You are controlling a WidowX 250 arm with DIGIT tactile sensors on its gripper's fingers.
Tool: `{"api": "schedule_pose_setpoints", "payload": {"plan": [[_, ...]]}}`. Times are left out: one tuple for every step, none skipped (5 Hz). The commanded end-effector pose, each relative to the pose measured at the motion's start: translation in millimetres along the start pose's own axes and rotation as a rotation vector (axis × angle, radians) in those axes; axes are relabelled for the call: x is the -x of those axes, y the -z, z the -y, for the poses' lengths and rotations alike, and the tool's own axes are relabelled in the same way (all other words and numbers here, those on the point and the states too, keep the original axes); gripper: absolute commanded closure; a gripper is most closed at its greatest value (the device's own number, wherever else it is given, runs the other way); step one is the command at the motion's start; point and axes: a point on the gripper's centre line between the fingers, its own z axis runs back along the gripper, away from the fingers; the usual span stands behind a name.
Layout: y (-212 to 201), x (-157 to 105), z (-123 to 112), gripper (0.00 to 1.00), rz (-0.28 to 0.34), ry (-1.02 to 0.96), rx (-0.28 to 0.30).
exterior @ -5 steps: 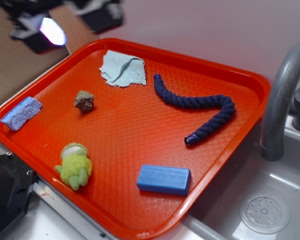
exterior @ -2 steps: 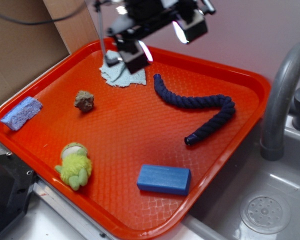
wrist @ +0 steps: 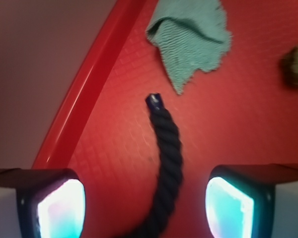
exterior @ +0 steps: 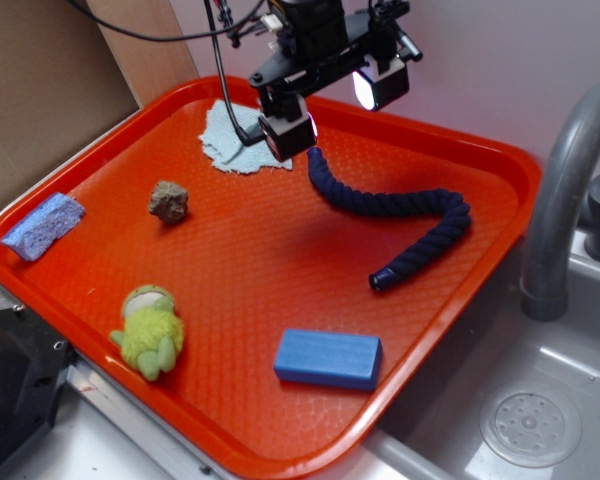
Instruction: Grab the blue rope.
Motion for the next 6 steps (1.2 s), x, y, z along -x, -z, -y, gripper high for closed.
{"api": "schedule_pose_setpoints", "payload": {"plan": [[29.3,-17.7,5.0,0.0,-0.034,0.043,-0.019],[55.2,-11.1,1.0,0.0,-0.13,0.11,-0.056],[66.0,-6.4,-7.5,0.44,-0.161,0.145,-0.106],[68.9,-10.3,-16.5,1.0,-0.14,0.182,-0.088],[61.3,-10.7,-19.7,1.0,-0.048,0.254,-0.071],[50.7,-7.1,-18.4,1.0,-0.016,0.462,-0.005]]}}
